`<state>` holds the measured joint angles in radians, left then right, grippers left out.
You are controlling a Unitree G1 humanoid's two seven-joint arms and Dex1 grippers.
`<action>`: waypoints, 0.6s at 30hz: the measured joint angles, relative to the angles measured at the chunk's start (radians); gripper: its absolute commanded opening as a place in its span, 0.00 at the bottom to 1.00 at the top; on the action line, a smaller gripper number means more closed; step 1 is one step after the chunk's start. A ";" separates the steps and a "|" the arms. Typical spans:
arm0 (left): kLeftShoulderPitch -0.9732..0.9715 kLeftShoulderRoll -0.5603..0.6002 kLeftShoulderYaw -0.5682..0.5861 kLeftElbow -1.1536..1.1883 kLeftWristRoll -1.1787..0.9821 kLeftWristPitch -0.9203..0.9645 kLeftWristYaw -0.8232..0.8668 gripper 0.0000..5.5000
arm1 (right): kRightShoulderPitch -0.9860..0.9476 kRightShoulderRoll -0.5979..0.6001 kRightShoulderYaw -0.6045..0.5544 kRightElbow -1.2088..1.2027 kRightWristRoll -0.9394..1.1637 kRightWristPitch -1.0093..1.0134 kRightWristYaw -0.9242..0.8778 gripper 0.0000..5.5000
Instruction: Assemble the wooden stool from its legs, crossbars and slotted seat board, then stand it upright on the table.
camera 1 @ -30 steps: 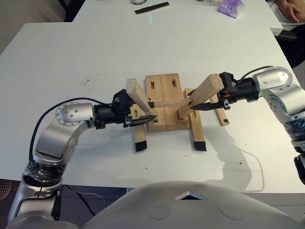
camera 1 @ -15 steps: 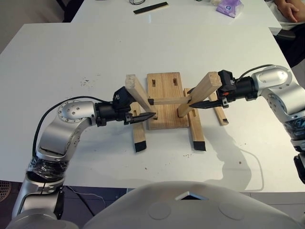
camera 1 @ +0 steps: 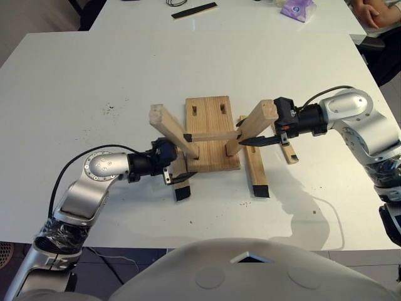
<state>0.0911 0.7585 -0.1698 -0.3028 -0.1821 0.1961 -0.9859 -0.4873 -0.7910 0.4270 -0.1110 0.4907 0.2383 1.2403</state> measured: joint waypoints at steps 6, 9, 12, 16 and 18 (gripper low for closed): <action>0.013 0.009 -0.004 0.107 0.047 -0.147 0.005 0.98 | 0.028 0.004 0.054 -0.022 -0.092 0.069 -0.017 0.50; 0.017 -0.007 -0.005 0.161 0.064 -0.181 0.033 0.98 | 0.079 0.040 0.083 0.006 -0.121 0.114 -0.018 0.60; 0.020 -0.021 -0.006 0.177 0.061 -0.207 0.042 0.98 | 0.060 0.046 0.064 0.012 -0.145 0.123 -0.017 0.62; 0.032 -0.021 -0.006 0.185 0.058 -0.228 0.048 0.98 | 0.044 0.048 0.036 0.035 -0.175 0.124 -0.016 0.62; 0.035 -0.021 -0.006 0.190 0.057 -0.236 0.048 0.98 | 0.044 0.048 0.035 0.046 -0.197 0.122 -0.015 0.62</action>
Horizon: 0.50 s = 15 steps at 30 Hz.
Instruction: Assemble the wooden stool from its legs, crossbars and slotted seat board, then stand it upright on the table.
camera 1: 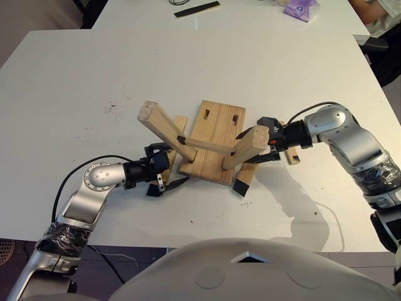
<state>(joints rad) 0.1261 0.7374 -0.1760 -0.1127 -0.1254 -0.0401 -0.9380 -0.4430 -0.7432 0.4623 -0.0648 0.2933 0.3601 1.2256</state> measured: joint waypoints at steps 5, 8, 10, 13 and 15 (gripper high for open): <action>0.006 0.000 -0.001 0.038 -0.003 -0.045 0.001 0.98 | 0.053 -0.009 0.009 0.045 -0.069 -0.034 0.017 0.62; 0.000 0.001 0.020 0.086 -0.015 -0.064 0.005 0.98 | 0.089 0.010 0.015 0.117 -0.097 -0.083 0.013 0.62; -0.003 0.001 0.029 0.108 -0.022 -0.070 0.015 0.98 | 0.099 0.035 0.007 0.152 -0.099 -0.103 0.004 0.62; -0.002 0.001 0.040 0.125 -0.025 -0.081 0.024 0.98 | 0.116 0.036 -0.017 0.166 -0.087 -0.116 0.009 0.62; 0.003 0.003 0.056 0.138 -0.028 -0.087 0.028 0.98 | 0.123 0.017 -0.040 0.184 -0.086 -0.124 0.031 0.62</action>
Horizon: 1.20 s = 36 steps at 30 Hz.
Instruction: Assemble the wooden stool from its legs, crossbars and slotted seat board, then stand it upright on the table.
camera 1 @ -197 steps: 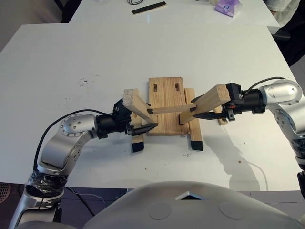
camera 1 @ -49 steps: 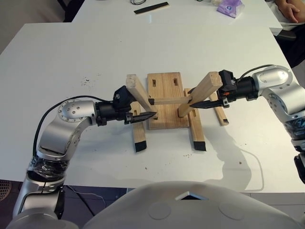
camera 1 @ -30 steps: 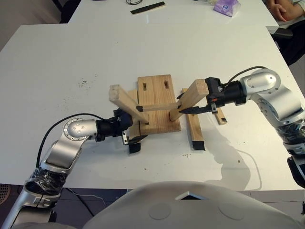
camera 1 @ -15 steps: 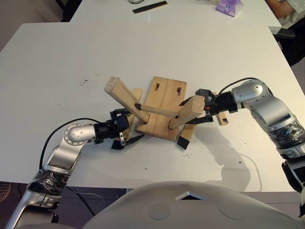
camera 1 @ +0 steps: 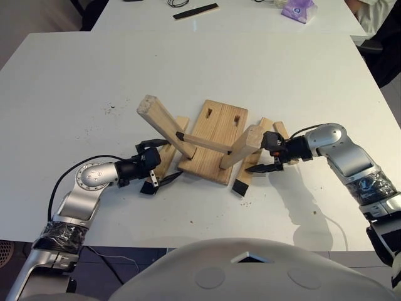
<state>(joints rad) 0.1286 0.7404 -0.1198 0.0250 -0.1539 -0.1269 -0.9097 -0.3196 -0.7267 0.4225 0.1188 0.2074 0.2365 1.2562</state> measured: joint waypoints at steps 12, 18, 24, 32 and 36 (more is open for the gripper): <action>-0.012 0.008 0.042 0.115 -0.007 -0.049 0.047 0.98 | 0.045 -0.171 -0.126 0.190 0.003 -0.111 0.076 0.62; -0.027 0.010 0.048 0.169 -0.008 -0.069 0.060 0.98 | 0.116 -0.231 -0.170 0.152 0.004 -0.112 0.097 0.62; -0.071 0.015 0.041 0.206 0.008 -0.057 0.080 0.98 | 0.139 -0.218 -0.190 0.066 0.000 -0.038 0.073 0.62; -0.221 -0.098 0.013 0.236 0.051 0.106 0.176 0.98 | 0.136 -0.145 -0.182 -0.018 -0.016 0.025 0.029 0.62; -0.313 -0.170 -0.004 0.305 0.070 0.139 0.207 0.98 | 0.136 -0.122 -0.176 -0.020 -0.033 0.027 0.010 0.62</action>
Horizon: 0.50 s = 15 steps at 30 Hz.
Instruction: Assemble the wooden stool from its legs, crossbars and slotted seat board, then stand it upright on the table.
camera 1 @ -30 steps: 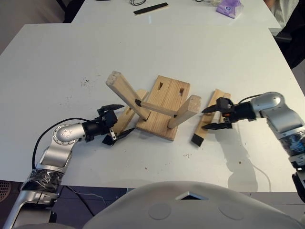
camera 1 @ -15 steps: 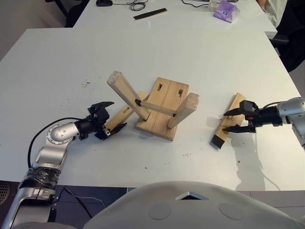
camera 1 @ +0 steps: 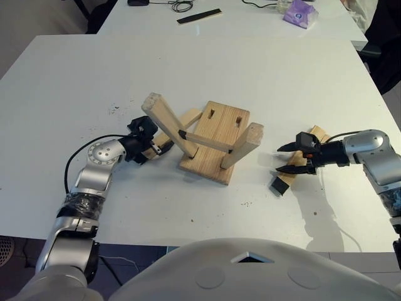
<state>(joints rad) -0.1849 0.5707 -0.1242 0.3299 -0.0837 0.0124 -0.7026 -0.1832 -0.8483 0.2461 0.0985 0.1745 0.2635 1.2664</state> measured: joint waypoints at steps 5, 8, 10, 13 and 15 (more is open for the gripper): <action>-0.095 -0.066 0.043 0.114 -0.021 0.084 0.053 0.98 | 0.000 0.023 0.002 -0.007 -0.008 0.000 -0.013 0.62; -0.109 -0.058 0.063 0.142 -0.019 0.106 0.085 0.98 | 0.011 0.023 -0.001 -0.024 -0.012 0.001 -0.016 0.62; -0.107 -0.038 0.077 0.152 -0.017 0.118 0.098 0.98 | 0.024 0.023 -0.008 -0.035 -0.012 0.005 -0.020 0.62; -0.088 -0.017 0.096 0.129 -0.018 0.160 0.112 0.98 | 0.043 0.022 -0.017 -0.047 -0.009 0.010 -0.026 0.62; -0.039 0.000 0.104 0.054 -0.023 0.193 0.110 0.98 | 0.053 0.020 -0.020 -0.058 -0.009 0.015 -0.027 0.62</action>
<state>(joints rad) -0.2238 0.5707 -0.0204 0.3840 -0.1066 0.2051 -0.5929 -0.1299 -0.8279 0.2265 0.0404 0.1658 0.2788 1.2397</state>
